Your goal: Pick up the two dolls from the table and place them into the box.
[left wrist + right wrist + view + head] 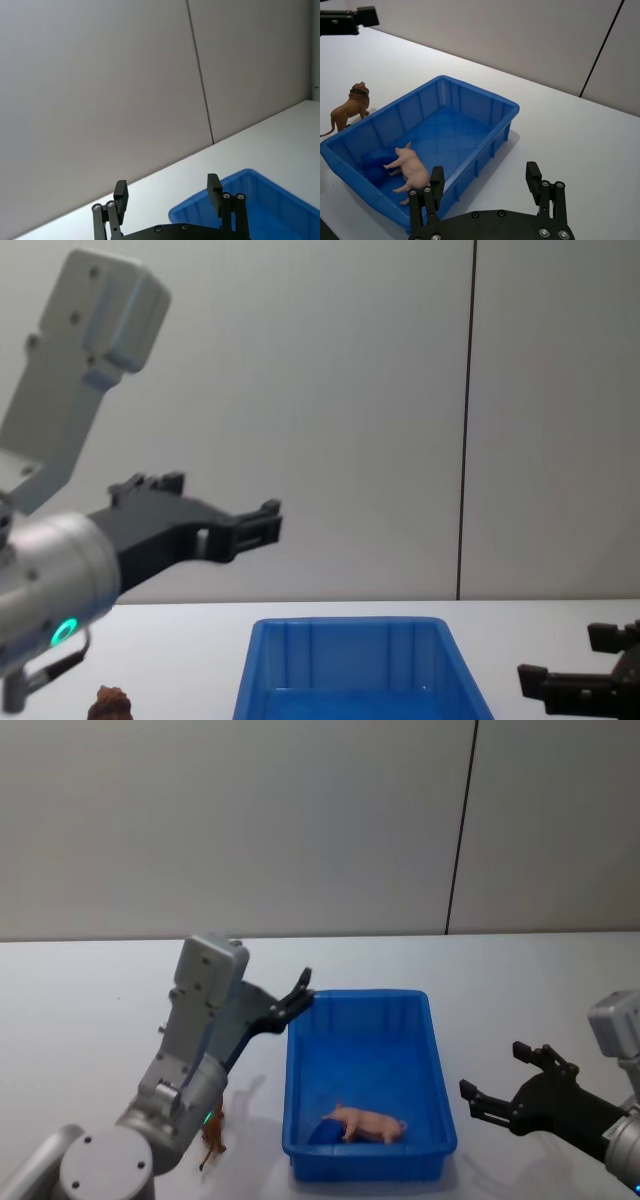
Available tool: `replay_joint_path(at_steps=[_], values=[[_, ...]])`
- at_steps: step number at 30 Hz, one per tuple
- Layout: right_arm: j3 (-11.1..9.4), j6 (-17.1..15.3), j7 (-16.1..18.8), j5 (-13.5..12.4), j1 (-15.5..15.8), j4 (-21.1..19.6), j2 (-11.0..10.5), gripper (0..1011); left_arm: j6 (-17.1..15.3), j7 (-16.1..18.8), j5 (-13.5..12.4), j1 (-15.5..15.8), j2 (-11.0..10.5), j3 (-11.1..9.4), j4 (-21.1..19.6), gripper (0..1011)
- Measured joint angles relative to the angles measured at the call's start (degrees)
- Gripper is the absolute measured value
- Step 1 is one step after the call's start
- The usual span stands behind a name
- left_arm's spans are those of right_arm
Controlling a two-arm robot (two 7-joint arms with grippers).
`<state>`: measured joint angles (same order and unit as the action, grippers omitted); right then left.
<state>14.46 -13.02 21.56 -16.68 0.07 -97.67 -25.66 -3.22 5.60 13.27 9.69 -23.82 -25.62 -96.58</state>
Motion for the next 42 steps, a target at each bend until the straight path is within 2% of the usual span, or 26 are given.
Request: replay_joint_path(at_steps=[5,12,20,27,31,42], values=[[-0.12,0.16,-0.15,-0.15,0.35,-0.20,-0.32,1001,-1.28,3.43,1.95,-2.57,-1.37,0.19,-1.96,1001],[-0.24,0.26,-0.28,-0.24,0.63,-0.37,-0.60,1001,-2.47,8.39,6.15,-7.87,-4.44,0.50,-5.13,1001],[-0.29,0.33,-0.34,-0.30,0.78,-0.46,-0.73,1001,-2.94,11.00,9.90,-12.62,-7.59,0.93,-7.15,1001],[-0.32,0.39,-0.37,-0.34,0.84,-0.49,-0.80,1001,-3.32,11.24,12.59,-15.59,-9.97,1.53,-7.68,1001],[-0.34,0.40,-0.39,-0.35,0.86,-0.52,-0.82,1001,-3.32,10.22,14.09,-16.79,-10.97,1.88,-7.23,1001],[-0.35,0.40,-0.42,-0.35,0.91,-0.55,-0.87,1001,-2.39,6.83,16.44,-17.75,-11.52,2.58,-4.35,1001]])
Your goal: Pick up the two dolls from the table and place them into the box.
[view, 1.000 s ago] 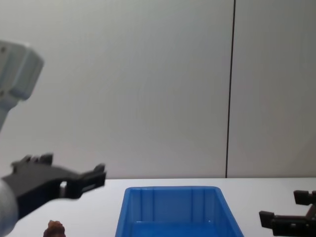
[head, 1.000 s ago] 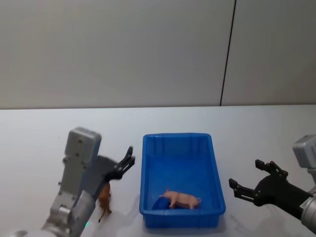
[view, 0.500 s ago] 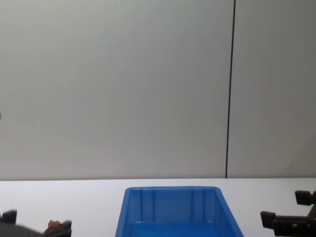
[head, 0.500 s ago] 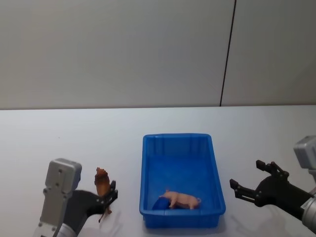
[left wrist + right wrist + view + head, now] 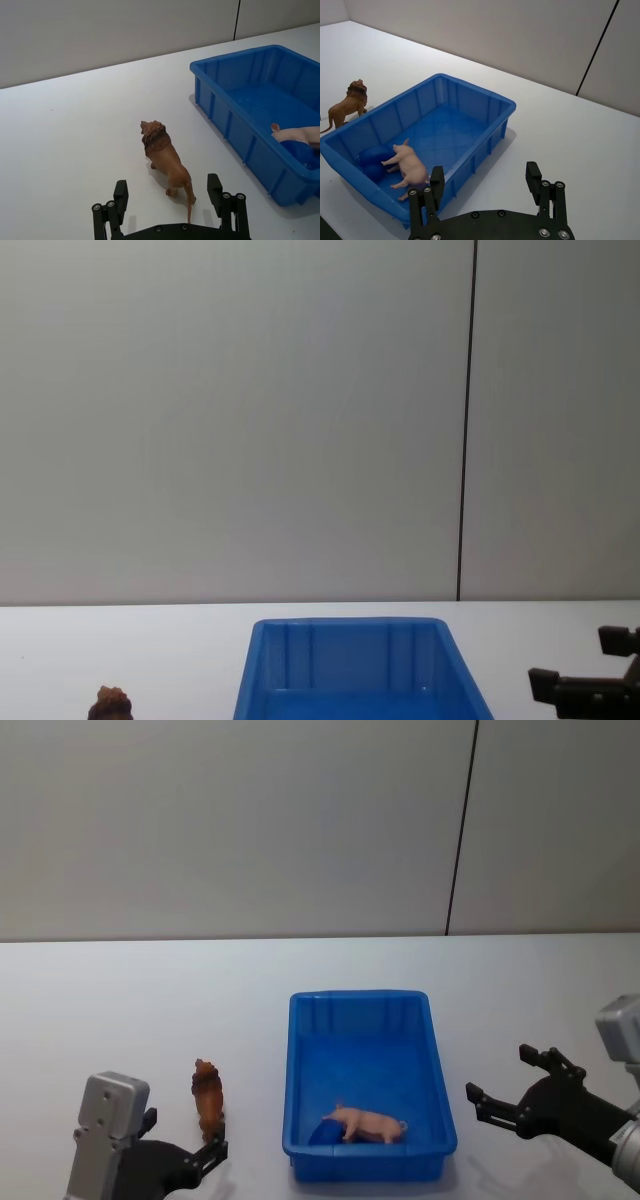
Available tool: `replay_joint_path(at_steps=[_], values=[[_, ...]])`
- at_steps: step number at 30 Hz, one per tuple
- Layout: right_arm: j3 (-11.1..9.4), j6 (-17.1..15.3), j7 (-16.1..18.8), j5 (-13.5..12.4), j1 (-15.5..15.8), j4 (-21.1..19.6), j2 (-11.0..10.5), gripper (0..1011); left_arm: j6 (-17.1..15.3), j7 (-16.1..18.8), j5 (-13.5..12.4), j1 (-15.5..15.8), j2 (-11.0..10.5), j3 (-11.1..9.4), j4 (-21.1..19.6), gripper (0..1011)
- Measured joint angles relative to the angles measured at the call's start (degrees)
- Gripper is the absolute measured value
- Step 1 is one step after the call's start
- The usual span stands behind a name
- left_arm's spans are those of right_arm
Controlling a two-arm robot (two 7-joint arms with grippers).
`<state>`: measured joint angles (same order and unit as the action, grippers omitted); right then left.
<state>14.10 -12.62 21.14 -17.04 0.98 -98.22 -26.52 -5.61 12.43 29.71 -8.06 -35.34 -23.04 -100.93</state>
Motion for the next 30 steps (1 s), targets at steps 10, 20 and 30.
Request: replay_joint_path(at_steps=[10,20,30], values=[[0.00,0.00,0.00,0.00,0.02,0.00,-0.03,1001,0.91,-2.82,0.28,1.31,1.27,0.51,3.94,1001],[0.00,0.00,0.01,0.00,0.03,0.00,-0.03,1001,1.26,-5.16,-0.94,3.85,3.46,0.86,8.23,1001],[0.00,-0.01,0.01,0.00,0.02,0.00,-0.03,1001,1.33,-8.05,-2.88,7.03,6.06,0.93,12.28,1001]])
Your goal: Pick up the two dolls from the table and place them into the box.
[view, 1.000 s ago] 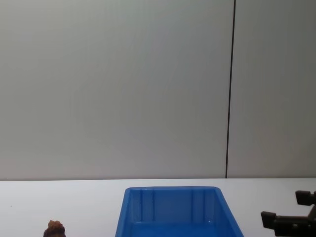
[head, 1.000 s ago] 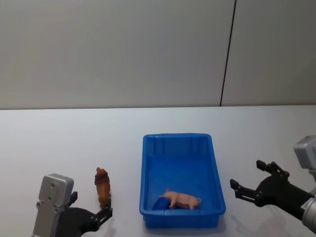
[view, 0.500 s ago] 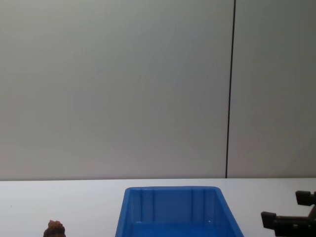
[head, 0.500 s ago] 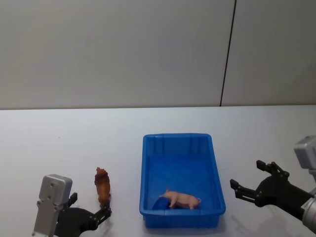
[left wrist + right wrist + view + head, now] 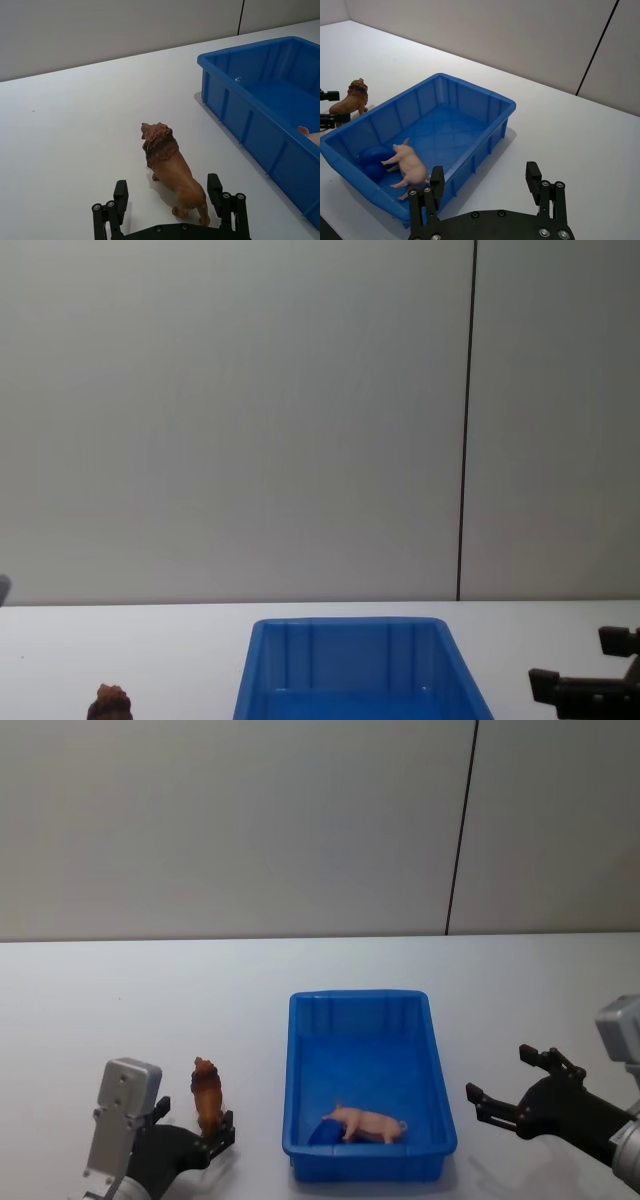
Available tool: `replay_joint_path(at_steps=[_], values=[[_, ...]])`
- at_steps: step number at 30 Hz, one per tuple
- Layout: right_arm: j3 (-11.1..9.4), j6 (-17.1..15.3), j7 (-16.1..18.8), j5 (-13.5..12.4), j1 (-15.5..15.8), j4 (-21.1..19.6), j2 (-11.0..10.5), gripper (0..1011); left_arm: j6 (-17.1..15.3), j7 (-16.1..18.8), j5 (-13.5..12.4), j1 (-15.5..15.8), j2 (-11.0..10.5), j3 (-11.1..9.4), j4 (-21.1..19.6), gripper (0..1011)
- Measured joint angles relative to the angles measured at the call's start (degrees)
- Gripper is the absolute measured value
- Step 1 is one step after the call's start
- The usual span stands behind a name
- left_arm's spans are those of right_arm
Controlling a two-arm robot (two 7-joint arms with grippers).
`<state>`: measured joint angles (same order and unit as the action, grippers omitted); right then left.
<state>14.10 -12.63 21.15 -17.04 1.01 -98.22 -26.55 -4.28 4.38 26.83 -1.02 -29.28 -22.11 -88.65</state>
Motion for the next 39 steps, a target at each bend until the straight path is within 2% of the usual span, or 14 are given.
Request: replay_joint_path(at_steps=[7,10,12,16,17,19,23,24,27,39], values=[[0.00,0.00,0.00,0.00,0.00,0.00,0.00,1001,-0.30,-1.57,-1.30,1.92,1.58,-0.05,2.37,994],[0.00,0.00,0.00,0.00,0.00,0.00,0.00,1001,-0.73,-2.31,-2.06,2.71,2.21,-0.09,3.31,914],[0.00,0.00,0.00,0.00,0.00,0.00,0.00,1001,-1.06,-2.66,-2.51,3.16,2.56,-0.11,3.83,904],[0.00,0.00,0.00,0.00,0.00,0.00,0.00,1001,-1.65,-3.21,-3.19,3.69,3.05,-0.15,4.46,743],[0.00,0.00,0.00,0.00,0.00,0.00,0.00,1001,-1.76,-3.29,-3.30,3.81,3.16,-0.16,4.59,743],[0.00,0.00,0.00,0.00,0.00,0.01,0.00,1001,-2.01,-3.43,-3.55,3.98,3.31,-0.16,4.77,644],[0.00,0.00,0.00,0.00,0.00,0.00,0.00,1001,-2.51,-3.75,-4.00,4.36,3.65,-0.18,5.04,565],[0.00,0.00,0.00,0.00,0.00,0.01,0.00,1001,-2.67,-3.83,-4.15,4.47,3.75,-0.18,5.09,506],[0.00,0.00,0.00,0.00,0.00,0.01,0.00,1001,-2.92,-4.00,-4.49,4.66,3.94,-0.18,5.09,456],[0.00,0.00,0.00,0.00,0.00,0.00,0.00,1001,-2.24,-4.81,-6.54,5.39,4.31,0.18,2.76,403]])
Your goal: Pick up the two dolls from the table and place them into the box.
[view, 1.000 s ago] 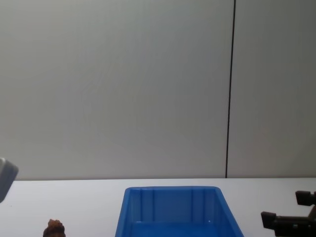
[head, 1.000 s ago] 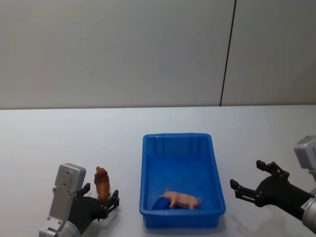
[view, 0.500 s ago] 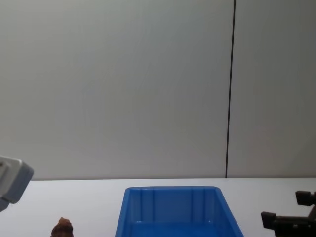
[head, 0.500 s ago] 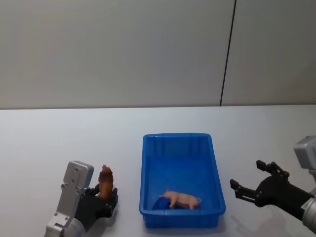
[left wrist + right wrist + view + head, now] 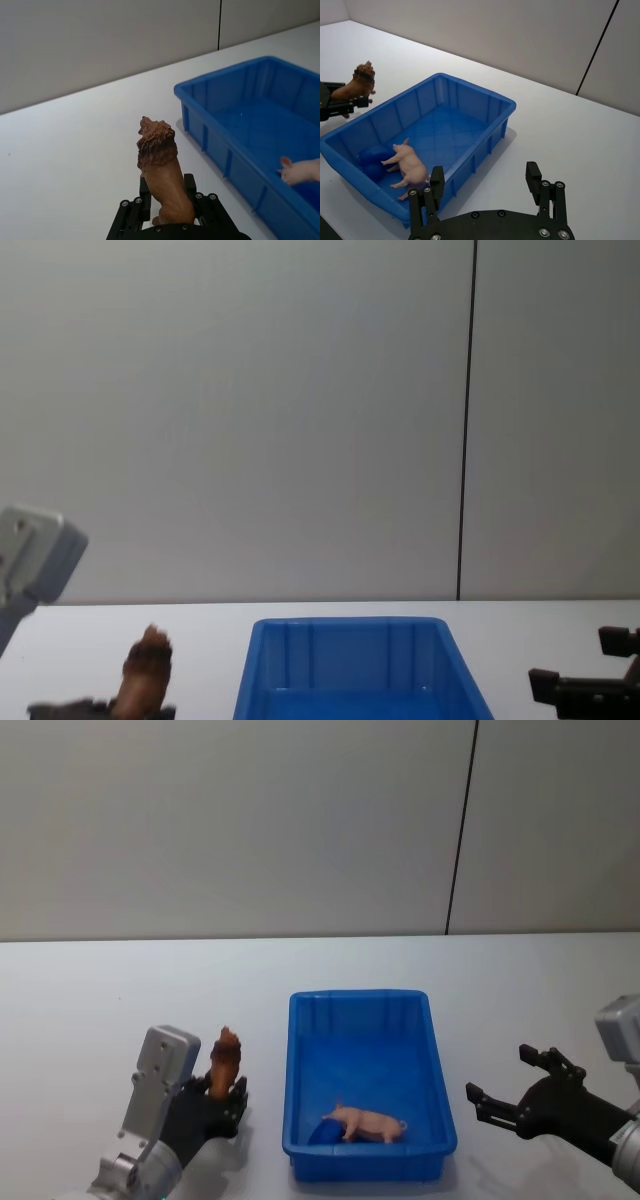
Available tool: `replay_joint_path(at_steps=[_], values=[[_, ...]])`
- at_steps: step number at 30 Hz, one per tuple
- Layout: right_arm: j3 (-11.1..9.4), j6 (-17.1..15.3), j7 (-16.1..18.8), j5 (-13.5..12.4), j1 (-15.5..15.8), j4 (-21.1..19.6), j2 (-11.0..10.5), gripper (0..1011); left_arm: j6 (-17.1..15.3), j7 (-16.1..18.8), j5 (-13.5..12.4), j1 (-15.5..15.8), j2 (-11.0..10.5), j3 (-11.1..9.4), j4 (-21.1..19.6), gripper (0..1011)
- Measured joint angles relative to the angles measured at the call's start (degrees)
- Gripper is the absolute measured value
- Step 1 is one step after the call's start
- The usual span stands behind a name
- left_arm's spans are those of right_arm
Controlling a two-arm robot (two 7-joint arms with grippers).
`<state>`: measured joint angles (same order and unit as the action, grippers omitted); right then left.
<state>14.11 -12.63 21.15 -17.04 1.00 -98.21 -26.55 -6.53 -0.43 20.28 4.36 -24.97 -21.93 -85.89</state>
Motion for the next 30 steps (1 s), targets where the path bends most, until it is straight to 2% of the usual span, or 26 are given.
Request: replay_joint_path(at_steps=[9,13,26,30], values=[[0.00,0.00,0.00,0.00,0.00,0.00,0.00,1001,1.60,-1.94,-1.87,1.47,0.75,0.24,-2.75,403],[0.00,0.00,0.00,0.00,0.00,0.00,0.00,1001,2.36,-3.89,-2.59,2.75,1.76,0.12,-3.61,403],[0.00,0.00,0.00,0.00,0.00,0.00,0.00,1001,3.53,-9.55,-3.72,5.95,5.32,-1.34,-3.12,406],[0.00,0.00,0.00,0.00,0.00,0.00,0.00,1001,4.00,-11.12,-4.13,6.74,6.44,-1.93,-2.09,538]])
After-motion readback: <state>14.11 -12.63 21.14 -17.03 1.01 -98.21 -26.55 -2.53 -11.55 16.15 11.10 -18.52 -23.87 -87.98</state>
